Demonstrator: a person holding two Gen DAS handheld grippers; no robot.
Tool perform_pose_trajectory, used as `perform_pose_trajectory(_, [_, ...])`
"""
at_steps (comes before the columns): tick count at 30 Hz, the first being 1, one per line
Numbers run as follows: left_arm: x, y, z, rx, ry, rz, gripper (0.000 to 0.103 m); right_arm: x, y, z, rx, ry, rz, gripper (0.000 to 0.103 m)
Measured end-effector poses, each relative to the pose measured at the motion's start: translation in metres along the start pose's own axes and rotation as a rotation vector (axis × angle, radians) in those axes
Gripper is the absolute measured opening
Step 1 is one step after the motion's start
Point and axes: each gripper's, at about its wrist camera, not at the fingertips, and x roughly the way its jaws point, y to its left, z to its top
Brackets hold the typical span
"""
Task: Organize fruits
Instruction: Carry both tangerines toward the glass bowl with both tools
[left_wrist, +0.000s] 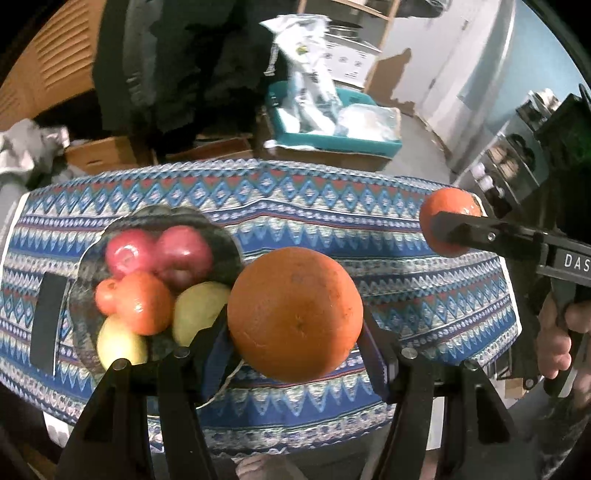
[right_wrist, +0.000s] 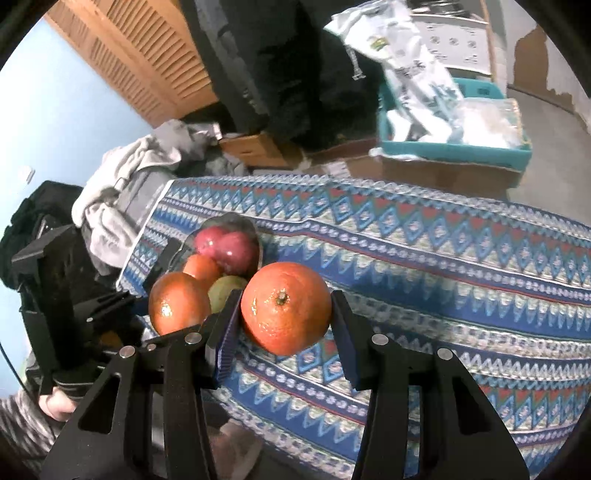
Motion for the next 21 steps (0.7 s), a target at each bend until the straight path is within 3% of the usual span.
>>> perform_pose_trajectory(21, [0.022,0.087,-0.034,-0.158,0.084,0.079,0.065,0.09,0.058,0.019,-0.037,0.128,0.073,0.046])
